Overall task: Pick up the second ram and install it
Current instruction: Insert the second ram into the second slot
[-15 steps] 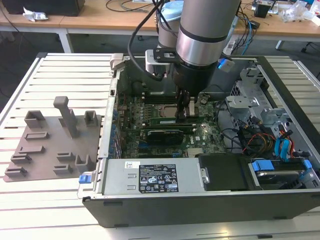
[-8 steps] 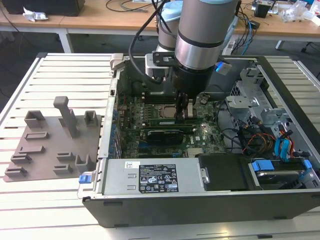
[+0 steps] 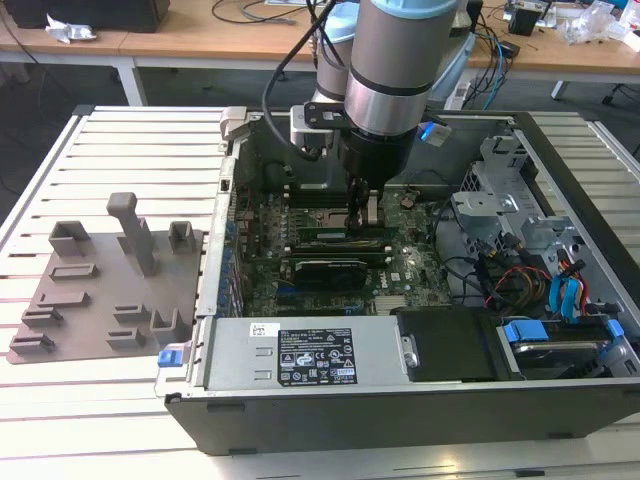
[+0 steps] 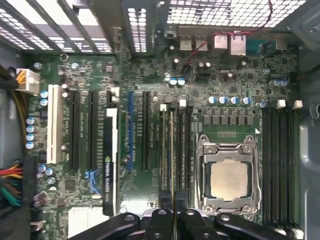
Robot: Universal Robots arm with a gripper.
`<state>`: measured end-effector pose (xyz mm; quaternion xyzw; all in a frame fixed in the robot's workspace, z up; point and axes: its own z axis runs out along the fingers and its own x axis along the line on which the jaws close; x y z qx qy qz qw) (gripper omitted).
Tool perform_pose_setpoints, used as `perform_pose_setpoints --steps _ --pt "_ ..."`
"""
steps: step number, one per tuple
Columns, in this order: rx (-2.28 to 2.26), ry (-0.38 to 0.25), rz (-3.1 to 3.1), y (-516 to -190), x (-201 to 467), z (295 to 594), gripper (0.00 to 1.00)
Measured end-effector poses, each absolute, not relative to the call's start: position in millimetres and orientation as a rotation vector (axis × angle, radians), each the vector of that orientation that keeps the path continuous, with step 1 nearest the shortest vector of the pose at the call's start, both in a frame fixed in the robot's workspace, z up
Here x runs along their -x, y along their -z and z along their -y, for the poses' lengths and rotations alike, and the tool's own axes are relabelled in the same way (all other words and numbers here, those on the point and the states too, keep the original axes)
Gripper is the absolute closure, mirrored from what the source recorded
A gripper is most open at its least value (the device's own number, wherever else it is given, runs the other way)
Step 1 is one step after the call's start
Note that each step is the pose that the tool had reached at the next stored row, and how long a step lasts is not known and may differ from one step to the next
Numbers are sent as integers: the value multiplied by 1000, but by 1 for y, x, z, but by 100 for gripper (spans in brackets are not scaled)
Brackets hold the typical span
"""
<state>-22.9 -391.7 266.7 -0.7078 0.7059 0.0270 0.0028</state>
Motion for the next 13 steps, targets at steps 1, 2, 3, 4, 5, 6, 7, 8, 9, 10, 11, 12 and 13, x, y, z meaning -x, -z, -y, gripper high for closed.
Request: perform_pose_setpoints --steps 1,2,3,4,5,6,7,8,9,10,11,12,13 --pt "2214 -85 -2218 -264 23 390 87" --pt "2210 -85 -2223 -263 23 390 87" --pt "2206 -85 -2227 -262 23 389 87" --pt "2197 -85 -2236 -259 24 387 87" --pt "2197 -85 -2236 -258 24 386 87" --pt "2197 -85 -2236 -256 25 386 87" --pt "2197 -84 -2236 -254 26 385 87" --pt "2197 -85 -2236 -251 27 385 87" --pt "2197 -85 -2236 -248 27 384 87" --pt "2197 -84 -2236 -247 28 383 87" --pt "2197 -85 -2236 -245 28 382 87" --pt "2197 -85 -2235 -243 29 381 87" --pt "2196 -85 -2235 -243 29 380 87"
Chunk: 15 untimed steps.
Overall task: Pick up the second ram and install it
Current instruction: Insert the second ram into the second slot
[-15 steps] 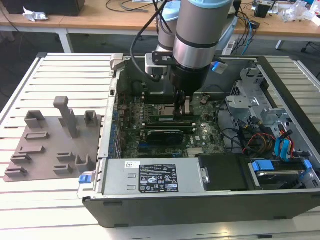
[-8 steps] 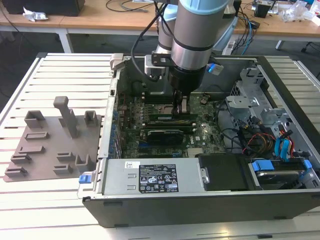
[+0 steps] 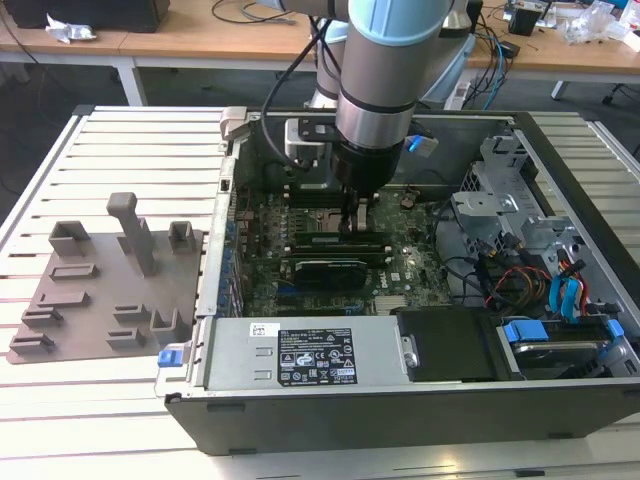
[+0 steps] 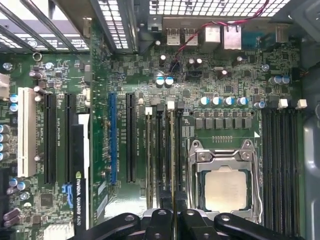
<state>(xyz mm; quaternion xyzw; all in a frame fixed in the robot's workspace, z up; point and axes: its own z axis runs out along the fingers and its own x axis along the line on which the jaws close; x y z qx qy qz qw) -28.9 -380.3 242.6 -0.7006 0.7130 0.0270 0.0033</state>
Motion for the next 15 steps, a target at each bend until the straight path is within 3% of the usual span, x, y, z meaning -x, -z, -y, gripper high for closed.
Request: perform_pose_setpoints --steps 15 --pt "2210 -58 -2247 -234 29 377 87"
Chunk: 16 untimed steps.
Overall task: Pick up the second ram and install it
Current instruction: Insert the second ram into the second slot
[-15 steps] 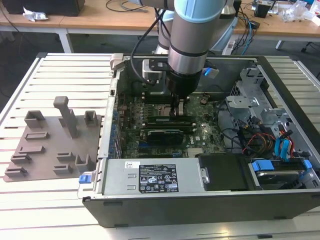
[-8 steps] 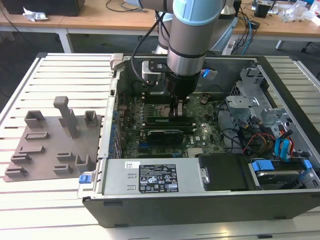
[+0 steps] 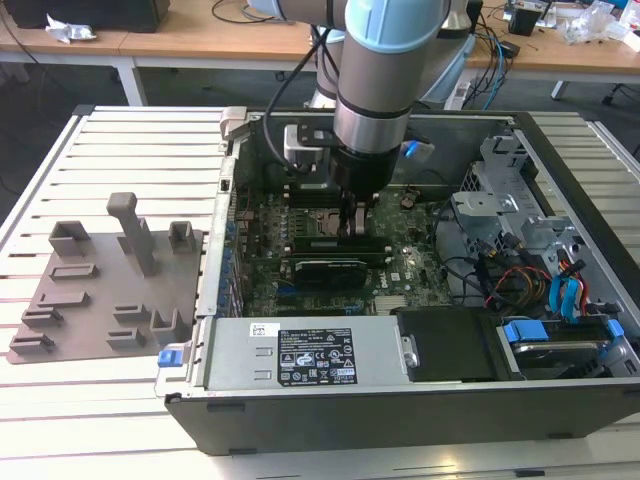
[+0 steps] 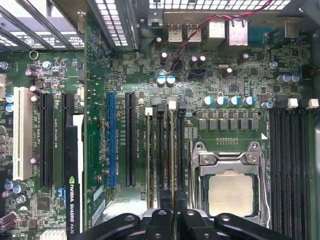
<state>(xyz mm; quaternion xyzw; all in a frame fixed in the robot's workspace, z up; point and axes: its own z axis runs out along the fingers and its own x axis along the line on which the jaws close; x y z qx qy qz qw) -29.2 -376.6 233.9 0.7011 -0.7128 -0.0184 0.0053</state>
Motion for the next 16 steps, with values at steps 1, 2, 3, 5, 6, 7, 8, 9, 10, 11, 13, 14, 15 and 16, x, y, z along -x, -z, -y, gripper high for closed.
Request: perform_pose_setpoints --steps 1,2,3,5,6,7,8,9,10,11,13,14,15,16 --pt "-2195 58 2232 -233 29 377 87" --pt "-2195 58 2232 -232 29 377 87" --pt "-2195 58 2232 -231 29 376 87" --pt "-2195 58 2232 -230 30 376 87" --pt "-2195 57 2231 -229 30 376 87" --pt "-2195 57 2231 -229 30 376 87" --pt "-2195 58 2232 -229 30 376 87" --pt "-2195 57 2231 -229 30 376 87" --pt "-2195 56 2231 -229 30 376 87" --pt "-2195 52 2232 -229 30 376 87" --pt "-2195 51 2231 -229 30 375 87" --pt "-2196 51 2230 -229 30 374 87" --pt "-2197 51 2229 -229 30 374 87" --pt "-2197 52 2229 -229 32 374 87"
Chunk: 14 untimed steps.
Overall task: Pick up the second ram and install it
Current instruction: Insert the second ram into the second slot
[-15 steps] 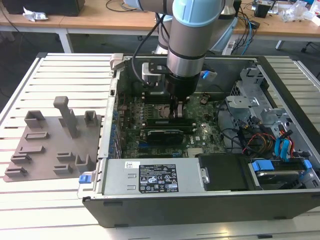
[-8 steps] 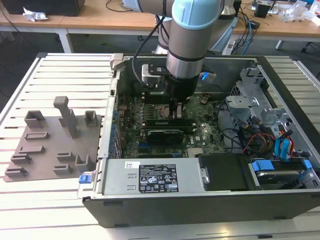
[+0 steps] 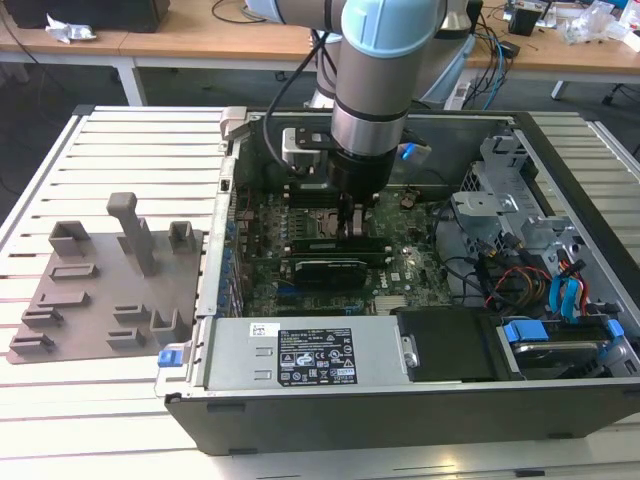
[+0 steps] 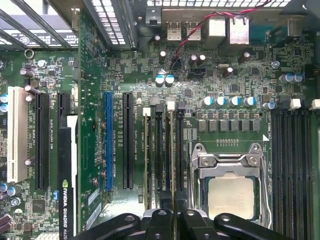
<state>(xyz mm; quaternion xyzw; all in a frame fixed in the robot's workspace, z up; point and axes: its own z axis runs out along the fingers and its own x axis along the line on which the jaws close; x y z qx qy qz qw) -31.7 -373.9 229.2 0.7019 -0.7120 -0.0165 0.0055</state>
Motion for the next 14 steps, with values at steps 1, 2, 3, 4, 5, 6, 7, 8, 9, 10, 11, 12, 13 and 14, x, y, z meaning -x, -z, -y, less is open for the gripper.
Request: perform_pose_setpoints --steps 1,2,3,4,5,6,7,8,9,10,11,12,13,14 --pt "-2198 52 2229 -229 32 374 87" --pt "-2198 52 2229 -229 33 374 87" --pt "-2198 52 2229 -229 33 374 87" --pt "-2197 52 2229 -229 33 374 87" --pt "-2197 52 2229 -229 33 375 87" --pt "-2197 52 2229 -229 33 375 87" --pt "-2197 52 2229 -229 33 375 87" --pt "-2197 52 2229 -228 33 375 87" --pt "-2197 52 2229 -228 33 375 87" --pt "-2197 52 2229 -227 33 375 87" --pt "-2197 52 2229 -227 33 375 87" --pt "-2197 52 2229 -227 33 375 87" --pt "-2198 53 2230 -228 33 375 87" --pt "-2197 52 2230 -231 33 375 87"
